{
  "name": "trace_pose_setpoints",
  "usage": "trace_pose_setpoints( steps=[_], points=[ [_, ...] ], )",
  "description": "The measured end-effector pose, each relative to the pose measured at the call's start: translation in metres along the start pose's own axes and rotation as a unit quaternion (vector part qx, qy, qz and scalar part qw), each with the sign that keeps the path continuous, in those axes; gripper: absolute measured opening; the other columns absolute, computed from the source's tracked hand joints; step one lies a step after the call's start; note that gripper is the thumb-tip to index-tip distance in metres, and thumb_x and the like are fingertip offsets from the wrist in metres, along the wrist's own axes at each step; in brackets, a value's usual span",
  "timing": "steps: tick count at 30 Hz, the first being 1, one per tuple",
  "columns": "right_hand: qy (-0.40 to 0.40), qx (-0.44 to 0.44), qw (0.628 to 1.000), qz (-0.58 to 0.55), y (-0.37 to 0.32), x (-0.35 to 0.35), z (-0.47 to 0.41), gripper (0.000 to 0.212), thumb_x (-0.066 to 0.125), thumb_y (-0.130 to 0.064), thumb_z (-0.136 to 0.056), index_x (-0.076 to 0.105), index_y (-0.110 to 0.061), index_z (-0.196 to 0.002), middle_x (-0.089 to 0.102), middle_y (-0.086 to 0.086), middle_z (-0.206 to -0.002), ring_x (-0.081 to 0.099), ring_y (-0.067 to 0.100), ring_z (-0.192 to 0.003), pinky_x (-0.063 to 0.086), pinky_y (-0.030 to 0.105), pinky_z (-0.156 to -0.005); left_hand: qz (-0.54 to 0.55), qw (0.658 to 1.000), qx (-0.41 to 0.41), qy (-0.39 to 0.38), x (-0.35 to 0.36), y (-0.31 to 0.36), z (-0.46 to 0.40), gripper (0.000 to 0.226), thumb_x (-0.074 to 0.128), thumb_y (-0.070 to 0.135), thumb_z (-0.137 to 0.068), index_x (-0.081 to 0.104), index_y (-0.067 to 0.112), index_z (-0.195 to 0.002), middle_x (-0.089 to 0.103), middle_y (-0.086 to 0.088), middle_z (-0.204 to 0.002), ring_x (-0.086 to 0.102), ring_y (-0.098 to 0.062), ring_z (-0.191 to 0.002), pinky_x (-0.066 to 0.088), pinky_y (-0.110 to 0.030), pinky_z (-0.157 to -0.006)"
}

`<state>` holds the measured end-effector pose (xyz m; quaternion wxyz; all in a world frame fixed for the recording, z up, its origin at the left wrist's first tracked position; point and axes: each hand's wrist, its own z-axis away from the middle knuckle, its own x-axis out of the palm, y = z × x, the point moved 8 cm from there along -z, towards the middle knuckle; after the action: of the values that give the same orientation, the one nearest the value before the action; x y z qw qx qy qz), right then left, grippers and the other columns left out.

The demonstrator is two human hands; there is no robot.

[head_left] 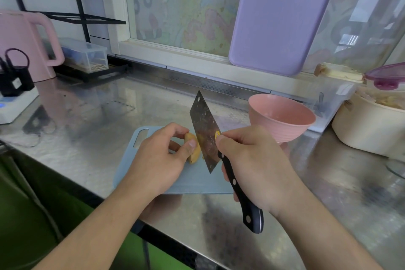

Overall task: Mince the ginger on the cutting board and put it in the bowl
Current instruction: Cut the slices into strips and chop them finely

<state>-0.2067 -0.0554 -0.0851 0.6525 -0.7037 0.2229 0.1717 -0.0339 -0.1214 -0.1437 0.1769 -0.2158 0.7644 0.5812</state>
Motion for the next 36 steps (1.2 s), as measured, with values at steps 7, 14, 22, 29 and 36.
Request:
trace_pose_setpoints(
  steps=[7,14,22,29,36],
  points=[
    [0.004,0.000,1.000,0.028,-0.001,0.002,0.003,0.042,0.053,-0.024,-0.102,0.041,0.001,-0.070,0.043,0.012,-0.060,0.034,0.020,-0.047,0.038,0.037,-0.050,0.004,1.000,-0.001,0.008,0.000,-0.001,-0.001,0.010,0.065,0.049,-0.097,0.064,0.044,-0.105,0.068,0.025,-0.106,0.065,-0.001,-0.097,0.054,-0.032,-0.087],
    [0.003,0.006,0.998,0.062,-0.004,0.003,0.006,0.045,0.052,-0.030,-0.104,0.047,-0.002,-0.069,0.060,0.027,-0.069,0.045,0.024,-0.046,0.050,0.051,-0.047,0.007,1.000,0.008,0.009,0.001,-0.003,-0.004,0.010,0.065,0.047,-0.098,0.065,0.042,-0.106,0.070,0.026,-0.103,0.066,0.001,-0.097,0.056,-0.035,-0.089],
    [-0.015,0.014,0.998,0.064,-0.005,0.008,-0.004,0.041,0.052,-0.029,-0.103,0.054,0.001,-0.074,0.059,0.019,-0.063,0.045,0.022,-0.044,0.054,0.054,-0.049,0.021,1.000,0.006,0.012,0.002,-0.005,-0.005,0.007,0.066,0.047,-0.096,0.066,0.043,-0.103,0.072,0.025,-0.098,0.069,-0.003,-0.091,0.058,-0.040,-0.089],
    [-0.020,0.020,0.996,0.086,0.005,0.025,-0.024,0.038,0.050,-0.024,-0.101,0.058,-0.001,-0.072,0.066,0.016,-0.066,0.052,0.022,-0.050,0.050,0.038,-0.054,0.016,1.000,0.017,0.001,0.003,-0.001,-0.003,0.006,0.066,0.044,-0.097,0.066,0.042,-0.104,0.072,0.024,-0.100,0.068,-0.001,-0.096,0.058,-0.037,-0.088],
    [0.002,0.017,0.997,0.074,0.016,0.030,-0.026,0.046,0.051,-0.024,-0.099,0.049,-0.015,-0.054,0.064,0.012,-0.059,0.048,0.019,-0.049,0.040,0.033,-0.051,0.034,0.999,0.020,-0.002,0.003,-0.001,0.000,0.017,0.069,0.043,-0.096,0.065,0.045,-0.113,0.069,0.028,-0.106,0.066,0.005,-0.094,0.056,-0.029,-0.087]
  ],
)
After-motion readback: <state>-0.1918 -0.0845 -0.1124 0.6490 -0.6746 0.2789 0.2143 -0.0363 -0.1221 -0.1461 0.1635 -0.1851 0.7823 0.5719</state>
